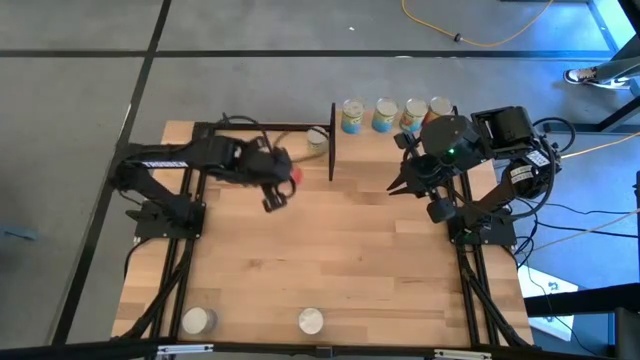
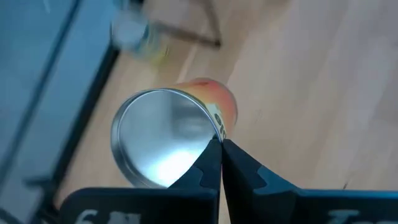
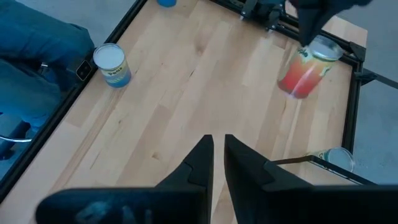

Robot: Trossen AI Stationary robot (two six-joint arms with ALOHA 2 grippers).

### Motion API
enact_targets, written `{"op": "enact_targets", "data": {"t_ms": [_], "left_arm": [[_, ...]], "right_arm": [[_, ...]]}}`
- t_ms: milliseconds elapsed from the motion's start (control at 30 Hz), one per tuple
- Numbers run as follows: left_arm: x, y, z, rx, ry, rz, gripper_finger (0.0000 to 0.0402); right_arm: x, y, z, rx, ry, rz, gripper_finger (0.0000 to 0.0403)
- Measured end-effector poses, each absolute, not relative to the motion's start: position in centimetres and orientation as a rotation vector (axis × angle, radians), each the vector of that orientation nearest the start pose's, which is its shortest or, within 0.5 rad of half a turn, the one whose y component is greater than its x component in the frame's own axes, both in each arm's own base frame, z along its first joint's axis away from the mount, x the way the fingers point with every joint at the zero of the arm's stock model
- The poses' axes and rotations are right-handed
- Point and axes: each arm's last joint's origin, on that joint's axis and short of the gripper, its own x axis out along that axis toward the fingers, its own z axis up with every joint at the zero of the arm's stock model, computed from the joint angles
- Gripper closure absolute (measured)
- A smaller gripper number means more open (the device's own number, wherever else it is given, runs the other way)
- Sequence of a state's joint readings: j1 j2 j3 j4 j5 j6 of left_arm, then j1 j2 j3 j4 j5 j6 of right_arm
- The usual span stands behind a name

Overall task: Pick and place cans onto a shelf
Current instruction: Put the canned pineapples on the shelf

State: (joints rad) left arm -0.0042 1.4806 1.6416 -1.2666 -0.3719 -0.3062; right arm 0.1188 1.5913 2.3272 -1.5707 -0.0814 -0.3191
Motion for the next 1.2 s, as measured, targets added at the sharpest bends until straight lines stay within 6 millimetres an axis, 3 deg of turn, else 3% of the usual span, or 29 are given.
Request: {"op": "enact_targets", "data": {"t_ms": [167, 300, 433, 667, 900, 1200], "left_arm": [[30.9, -2.1, 39.9, 0.079, 0.966, 0.333, 0.0401], [34.8, -4.0, 39.4, 0.194, 0.965, 0.164, 0.0401], [38.3, -5.0, 38.0, 0.296, 0.983, 0.038, 0.0401], [43.1, -5.8, 33.6, 0.444, 1.016, -0.145, 0.0401], [45.5, -5.8, 28.5, 0.477, 1.141, -0.184, 0.0401], [46.9, -6.0, 24.8, 0.488, 1.222, -0.198, 0.0401]], "right_arm": [[23.0, 3.0, 50.5, -0.315, 0.799, 0.32, 0.0361], [23.0, 3.0, 50.5, -0.317, 0.799, 0.321, 0.0361], [23.0, 3.0, 50.5, -0.319, 0.799, 0.322, 0.0361], [22.0, 2.9, 51.0, -0.326, 0.776, 0.323, 0.0361], [20.4, 2.7, 51.7, -0.322, 0.733, 0.313, 0.0361], [19.6, 2.6, 52.1, -0.32, 0.715, 0.31, 0.0361]]}}
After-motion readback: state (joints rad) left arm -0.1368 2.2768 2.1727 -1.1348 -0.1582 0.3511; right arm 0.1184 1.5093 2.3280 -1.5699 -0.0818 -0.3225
